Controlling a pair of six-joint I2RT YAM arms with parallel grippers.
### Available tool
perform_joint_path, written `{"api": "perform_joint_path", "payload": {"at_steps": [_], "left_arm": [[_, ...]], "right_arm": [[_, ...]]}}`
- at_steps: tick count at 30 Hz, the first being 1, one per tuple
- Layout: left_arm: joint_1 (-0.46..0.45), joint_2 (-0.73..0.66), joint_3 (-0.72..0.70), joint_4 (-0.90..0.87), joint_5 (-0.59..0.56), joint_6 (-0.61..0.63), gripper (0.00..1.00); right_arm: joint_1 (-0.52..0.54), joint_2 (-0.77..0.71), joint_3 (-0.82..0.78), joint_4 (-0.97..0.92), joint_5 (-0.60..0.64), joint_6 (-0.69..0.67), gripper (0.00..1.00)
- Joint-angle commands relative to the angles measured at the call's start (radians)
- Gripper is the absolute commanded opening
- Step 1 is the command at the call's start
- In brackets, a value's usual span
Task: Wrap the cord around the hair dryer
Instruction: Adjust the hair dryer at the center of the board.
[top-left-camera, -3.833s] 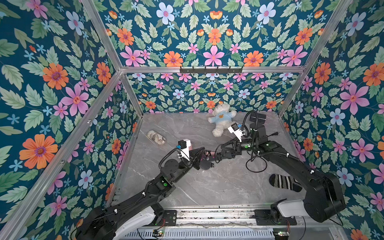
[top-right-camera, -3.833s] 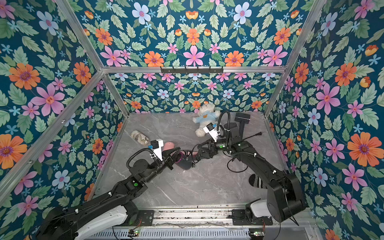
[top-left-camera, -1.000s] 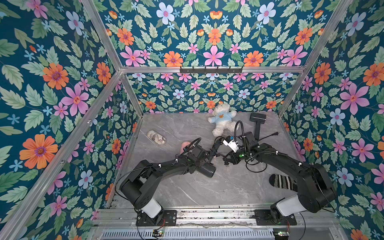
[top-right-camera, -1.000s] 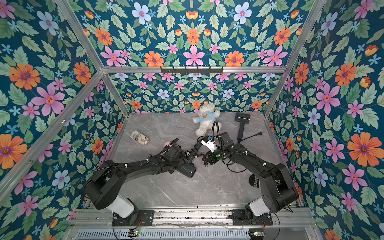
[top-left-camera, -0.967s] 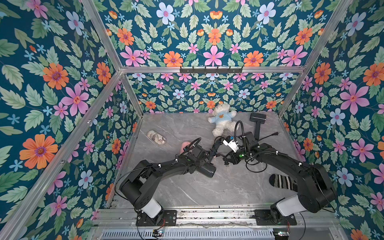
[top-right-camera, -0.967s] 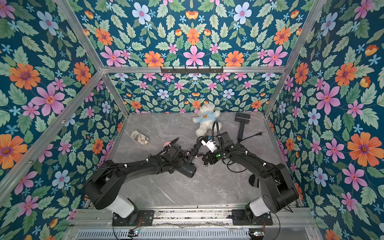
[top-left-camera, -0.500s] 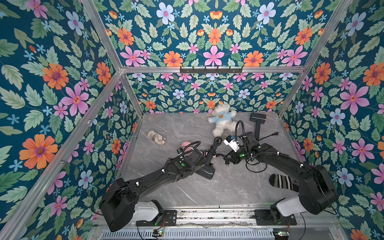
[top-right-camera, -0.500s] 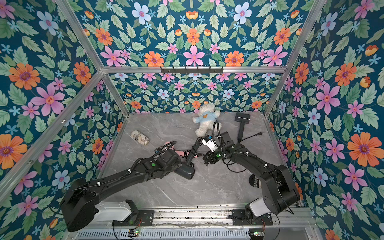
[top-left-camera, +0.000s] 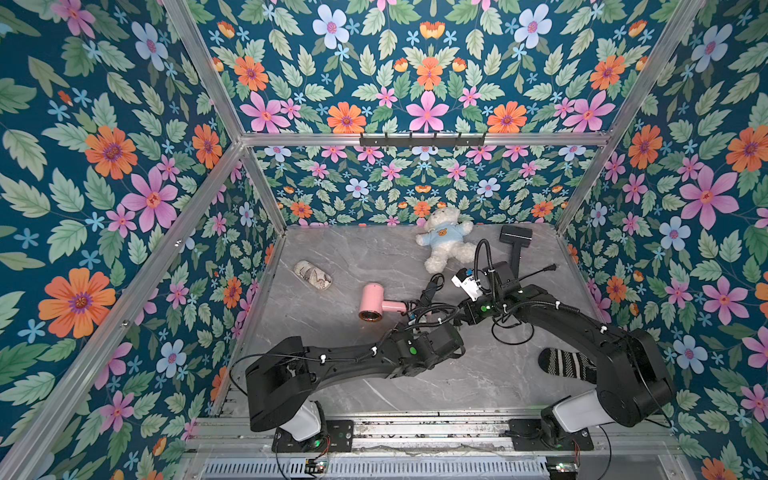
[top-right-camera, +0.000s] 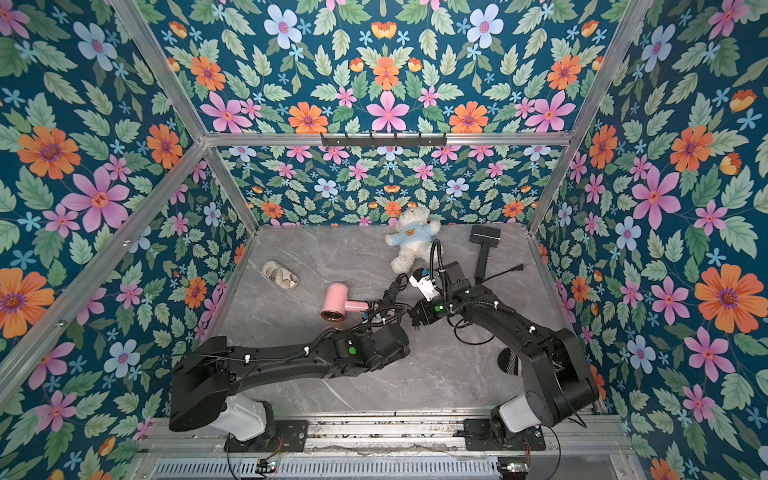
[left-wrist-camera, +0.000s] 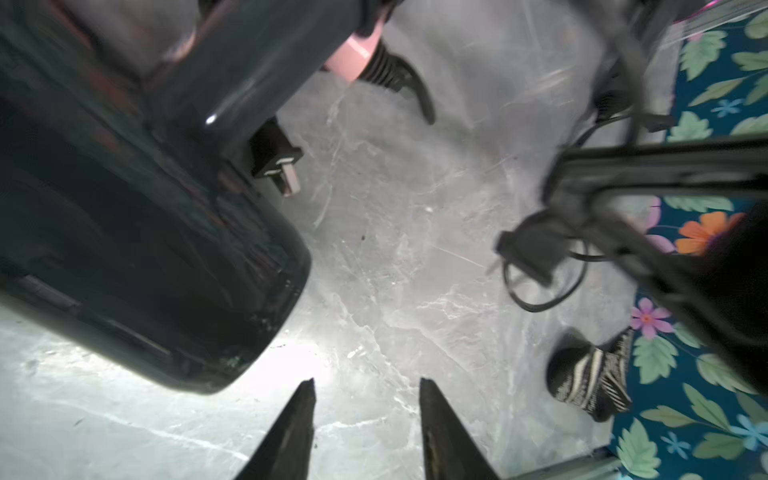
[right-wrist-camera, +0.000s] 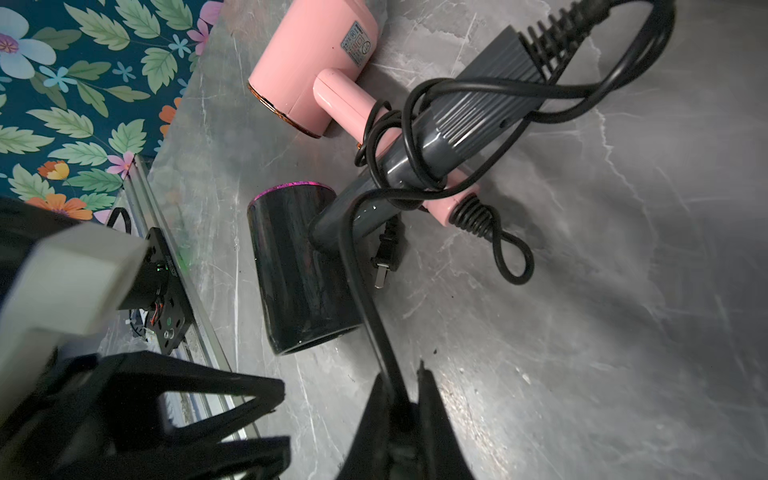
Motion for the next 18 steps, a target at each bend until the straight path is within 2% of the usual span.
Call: {"api": "perform_joint_path", "payload": {"at_steps": [1,6,11,14,18], "left_arm": [[0.003,0.027,-0.012,0.079,0.001,-0.016,0.40],[0.017,0.022,-0.116,0.096,-0.034,-0.075,0.45],[0.035,-0.106,-0.287,0.102,-0.131,-0.211,0.47],[0.041,-0.208,-0.314,-0.006,-0.217,-0.254,0.47],[0.093,-0.341,-0.317,-0.169,-0.301,-0.233,0.49]], "right_arm": [[0.000,-0.015,0.004,-0.009,0.008,0.005,0.00],[0.000,-0.024,0.001,-0.010,0.010,0.007,0.00],[0.003,-0.026,-0.003,-0.018,0.005,0.008,0.00],[0.012,-0.028,-0.007,-0.020,0.003,0.008,0.00],[0.036,-0.020,-0.004,-0.014,-0.001,0.014,0.00]]}}
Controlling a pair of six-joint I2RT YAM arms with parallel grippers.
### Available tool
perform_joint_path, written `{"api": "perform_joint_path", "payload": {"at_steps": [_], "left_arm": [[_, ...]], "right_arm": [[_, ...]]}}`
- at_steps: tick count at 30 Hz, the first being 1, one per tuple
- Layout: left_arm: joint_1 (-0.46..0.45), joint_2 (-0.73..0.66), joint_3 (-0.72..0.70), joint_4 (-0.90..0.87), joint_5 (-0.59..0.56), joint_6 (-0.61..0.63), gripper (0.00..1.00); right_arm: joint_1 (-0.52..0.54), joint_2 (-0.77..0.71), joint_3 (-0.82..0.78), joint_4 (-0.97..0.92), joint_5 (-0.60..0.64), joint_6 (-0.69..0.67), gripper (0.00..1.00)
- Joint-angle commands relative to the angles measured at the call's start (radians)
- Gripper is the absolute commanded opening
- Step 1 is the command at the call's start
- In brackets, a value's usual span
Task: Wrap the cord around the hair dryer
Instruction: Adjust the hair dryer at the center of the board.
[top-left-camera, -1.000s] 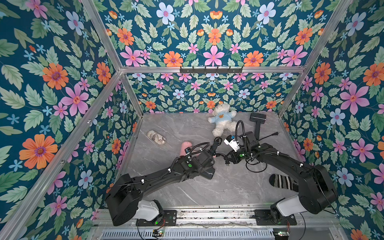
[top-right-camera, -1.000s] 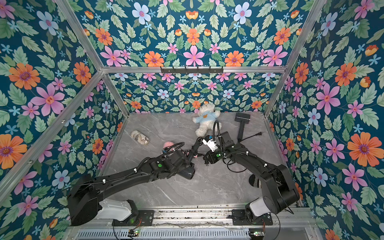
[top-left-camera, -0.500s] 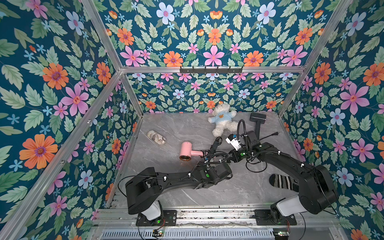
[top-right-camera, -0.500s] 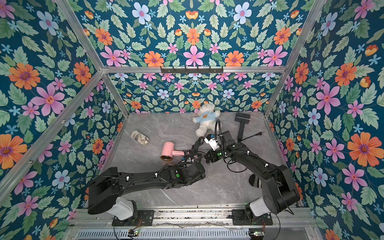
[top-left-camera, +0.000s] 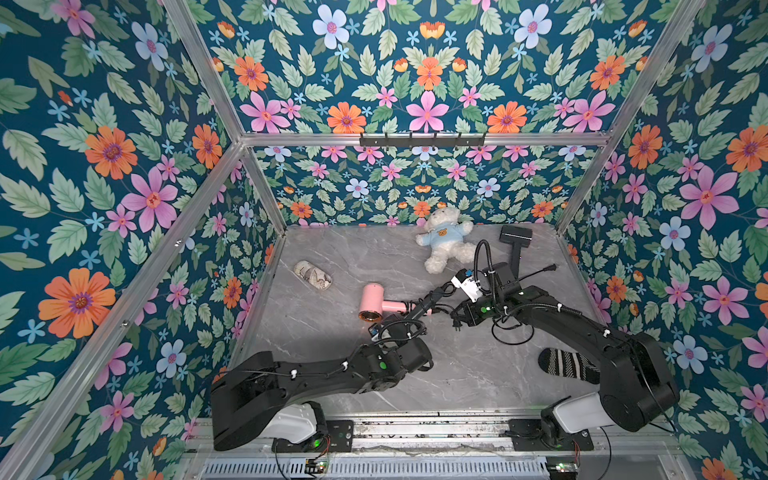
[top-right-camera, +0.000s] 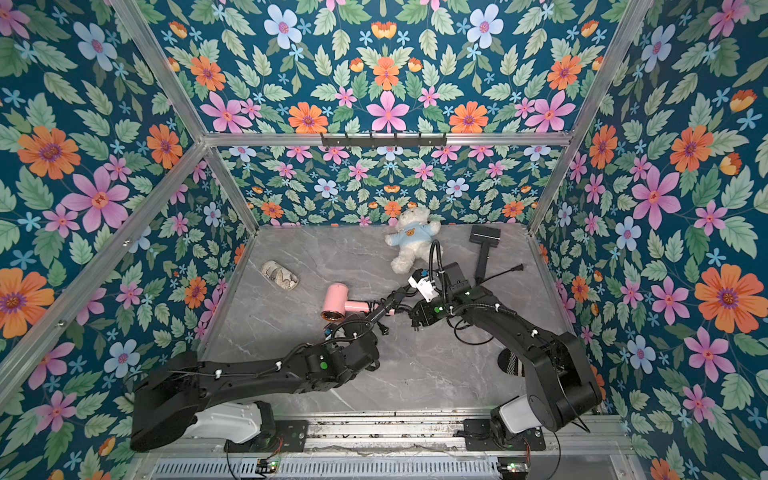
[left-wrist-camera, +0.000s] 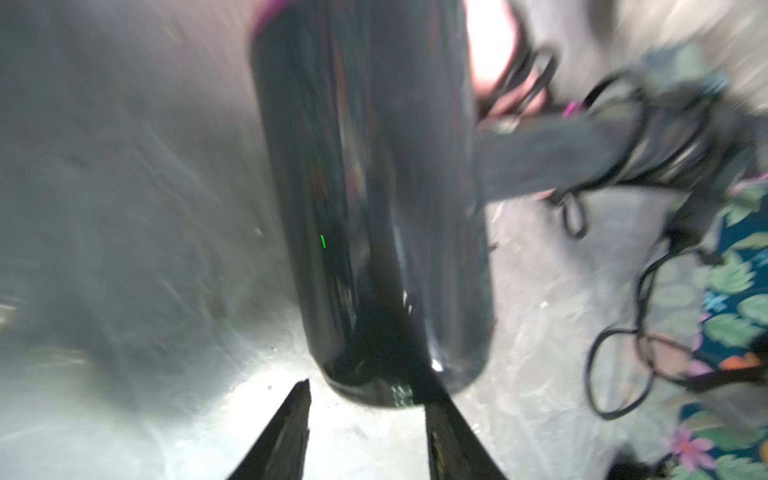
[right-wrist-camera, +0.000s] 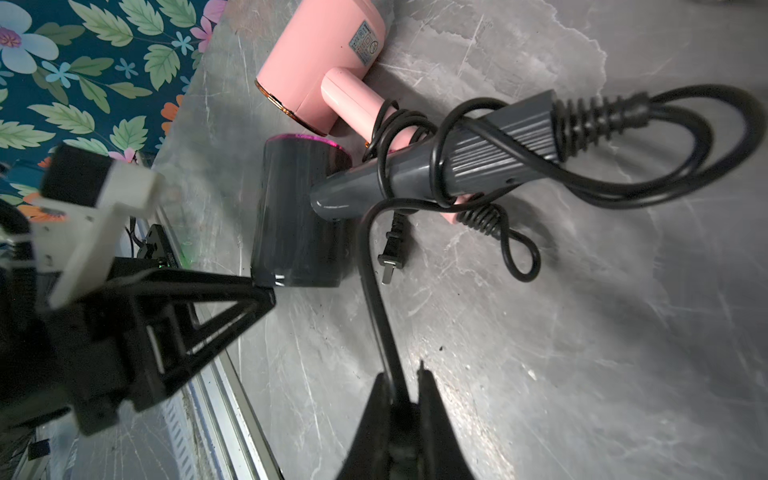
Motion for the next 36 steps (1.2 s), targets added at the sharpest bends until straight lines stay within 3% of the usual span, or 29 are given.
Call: {"api": "perform_joint_path", "payload": {"at_steps": [1,8,13,15,23,28,36], "left_arm": [[0.046,-0.092,-0.006,-0.180,-0.144,-0.021,0.50],[0.092,-0.214,0.047,-0.351,-0.152,0.051,0.58],[0.140,-0.135,0.151,-0.368,-0.121,0.172,0.92],[0.169,-0.084,0.194,-0.354,-0.094,0.224,0.99],[0.415,0.036,0.305,-0.307,0.207,0.561,0.99],[0.464,0.180,0.411,-0.360,0.289,0.693,0.99],[0.526,0.282,0.392,-0.301,0.371,0.765,0.99]], "right_arm": [[0.015,0.002,0.004,-0.005,-0.010,0.014,0.00],[0.033,0.020,0.022,0.004,-0.010,0.022,0.00],[0.035,0.024,0.025,-0.002,0.003,0.015,0.00],[0.034,0.030,0.025,-0.004,0.003,0.012,0.00],[0.043,0.052,0.019,-0.003,0.007,0.005,0.00],[0.046,0.051,0.014,0.000,0.007,0.003,0.00],[0.045,0.038,0.008,-0.006,0.011,-0.005,0.00]]}}
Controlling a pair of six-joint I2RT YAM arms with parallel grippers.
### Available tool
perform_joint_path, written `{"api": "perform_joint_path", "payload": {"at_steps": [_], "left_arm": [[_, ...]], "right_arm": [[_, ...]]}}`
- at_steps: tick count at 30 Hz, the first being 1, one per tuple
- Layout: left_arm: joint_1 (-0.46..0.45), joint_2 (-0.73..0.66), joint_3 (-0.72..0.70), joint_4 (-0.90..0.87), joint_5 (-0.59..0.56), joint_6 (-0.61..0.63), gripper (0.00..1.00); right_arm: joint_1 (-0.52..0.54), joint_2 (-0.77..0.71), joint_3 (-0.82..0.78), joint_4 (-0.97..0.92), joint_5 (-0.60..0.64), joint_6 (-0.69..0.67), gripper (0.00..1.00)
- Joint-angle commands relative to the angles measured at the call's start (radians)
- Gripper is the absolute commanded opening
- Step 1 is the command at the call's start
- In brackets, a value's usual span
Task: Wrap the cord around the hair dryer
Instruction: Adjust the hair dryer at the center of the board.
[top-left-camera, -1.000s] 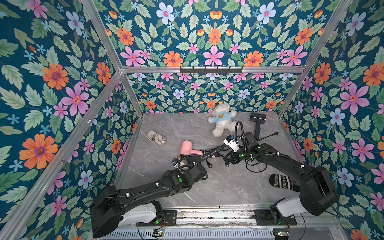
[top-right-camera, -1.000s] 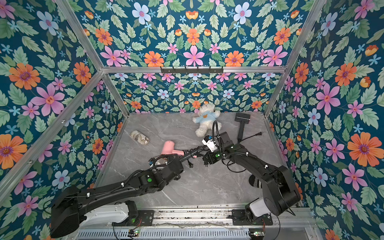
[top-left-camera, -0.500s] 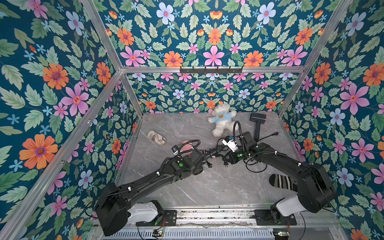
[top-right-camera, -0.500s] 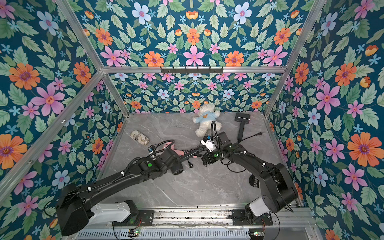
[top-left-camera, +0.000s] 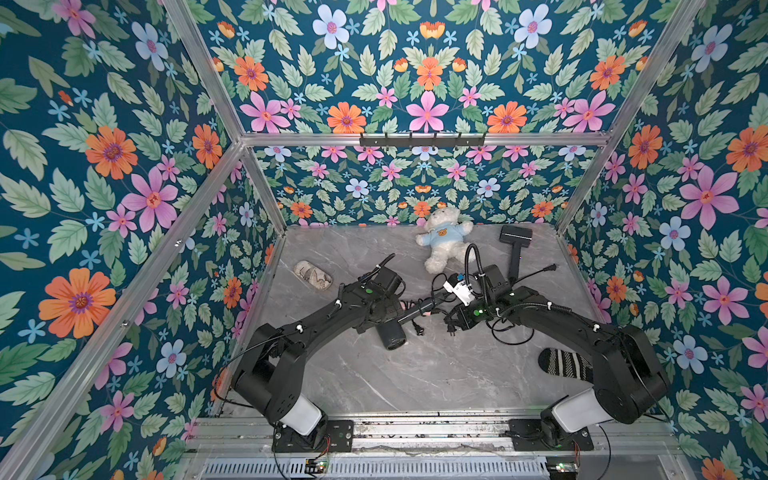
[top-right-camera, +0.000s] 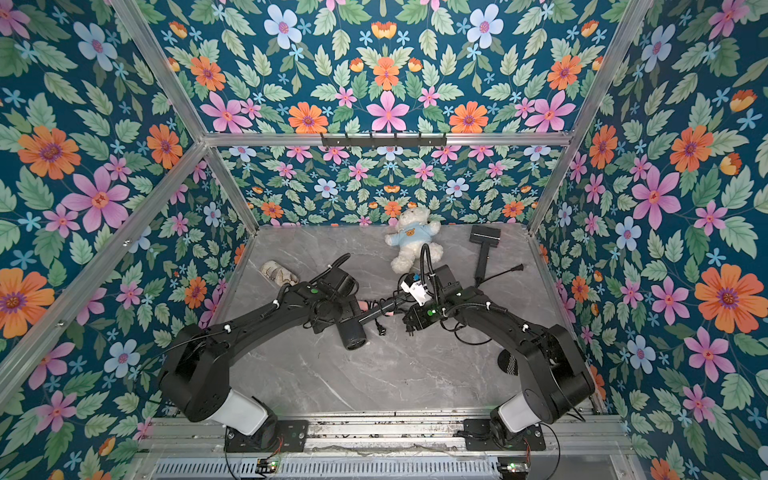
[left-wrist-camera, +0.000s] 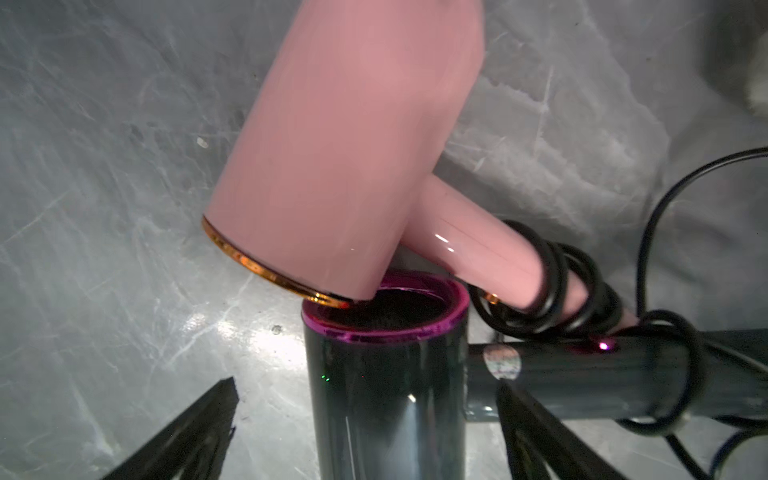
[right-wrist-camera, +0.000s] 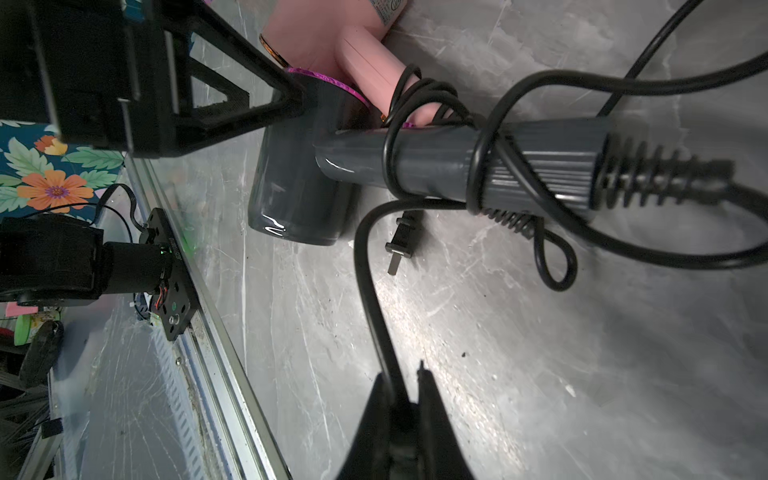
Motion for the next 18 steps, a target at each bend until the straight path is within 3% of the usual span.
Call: {"api": "perform_joint_path", "payload": {"at_steps": [1,18], "left_arm": [[0.008,0.021,-0.010,0.023,0.052,0.044,0.99],[0.008,0.131,-0.044,0.095,0.134,0.052,0.99]], "right_arm": [[0.001,-0.005,-0.001,-0.006,0.001,-0.022,0.00],[0.001,-0.008,-0.009,-0.007,0.015,-0.023,0.00]]}}
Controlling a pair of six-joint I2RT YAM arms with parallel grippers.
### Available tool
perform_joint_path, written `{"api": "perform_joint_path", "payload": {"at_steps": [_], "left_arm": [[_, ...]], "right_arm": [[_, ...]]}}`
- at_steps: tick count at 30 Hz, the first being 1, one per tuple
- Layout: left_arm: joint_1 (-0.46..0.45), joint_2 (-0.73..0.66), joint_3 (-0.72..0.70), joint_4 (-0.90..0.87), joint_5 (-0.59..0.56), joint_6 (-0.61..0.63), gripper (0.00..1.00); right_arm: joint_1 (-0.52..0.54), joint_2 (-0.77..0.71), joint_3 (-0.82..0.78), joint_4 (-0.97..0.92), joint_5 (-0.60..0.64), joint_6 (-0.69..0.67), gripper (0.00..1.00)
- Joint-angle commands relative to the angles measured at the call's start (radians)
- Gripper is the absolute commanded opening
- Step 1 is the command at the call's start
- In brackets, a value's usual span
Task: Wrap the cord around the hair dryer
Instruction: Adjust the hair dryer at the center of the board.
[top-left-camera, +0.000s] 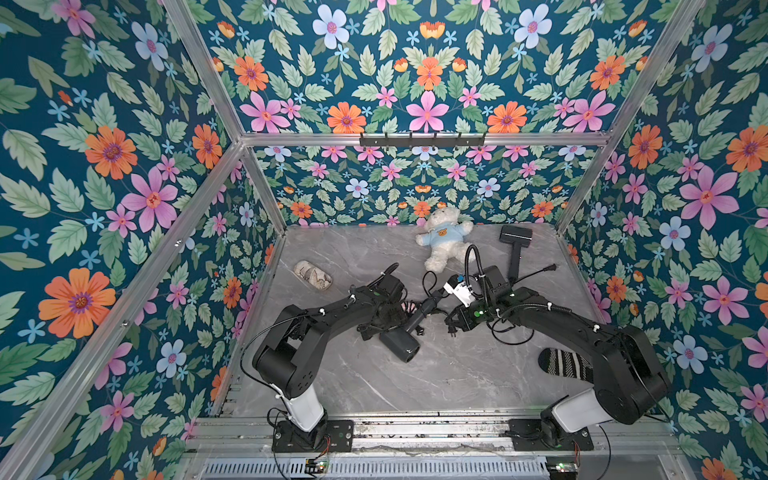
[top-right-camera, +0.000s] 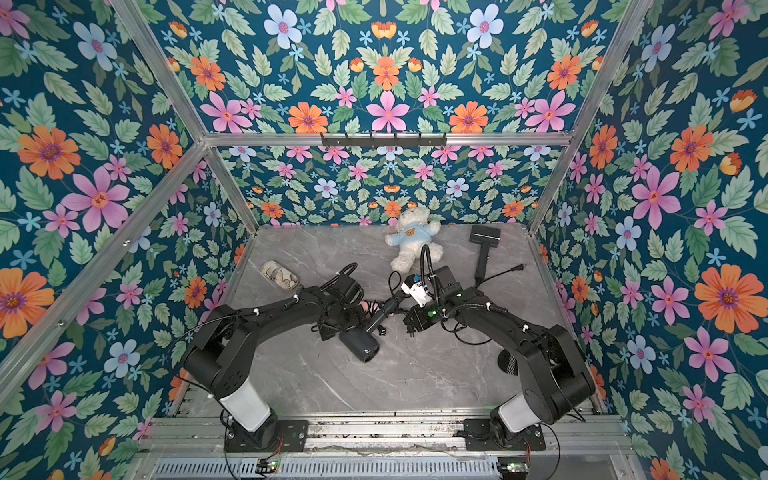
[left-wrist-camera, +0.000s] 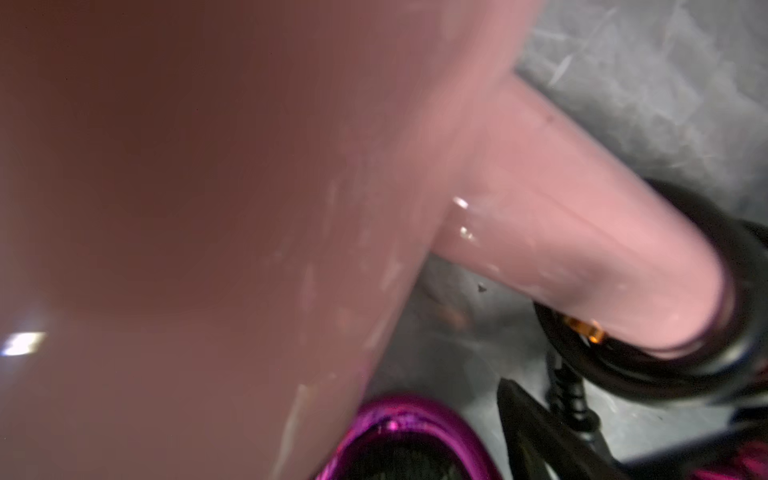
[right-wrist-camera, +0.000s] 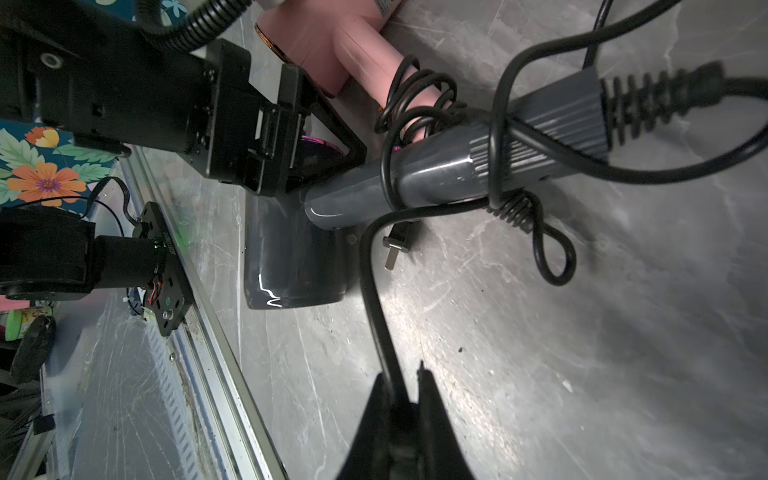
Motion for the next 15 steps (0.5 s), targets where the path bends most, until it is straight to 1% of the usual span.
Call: {"api": "perform_joint_path", "payload": {"at_steps": [1,4,6,9,10,11,13,15], "left_arm": [[0.002,-0.021,0.002,-0.034,-0.002,0.013,0.99],[0.007,-0.065,0.031,-0.110,-0.069,0.030,0.99],[0.003,-0.103,0.068,-0.185,-0.149,0.036,0.99],[-0.028,-0.190,0.078,-0.244,-0.224,0.013,0.99],[-0.053,-0.216,0.077,-0.247,-0.232,0.000,0.99],[-0.097,-0.242,0.081,-0.253,-0.247,-0.026,0.99],[-0.212,-0.268,0.106,-0.296,-0.293,-0.101,0.99],[-0.338,-0.276,0.124,-0.340,-0.332,-0.208,0.99]], "right_arm": [[0.002,-0.009,0.000,-0.007,0.010,-0.009,0.00],[0.002,-0.007,0.002,-0.005,0.013,-0.006,0.00],[0.001,-0.008,0.001,-0.007,0.016,-0.004,0.00],[0.002,-0.017,-0.002,-0.010,0.029,-0.002,0.00],[0.001,-0.019,0.001,-0.016,0.033,-0.001,0.00],[0.001,-0.019,0.004,-0.023,0.038,0.001,0.00],[0.000,-0.019,0.010,-0.033,0.047,0.008,0.00],[0.001,-0.018,0.023,-0.047,0.047,0.011,0.00]]}}
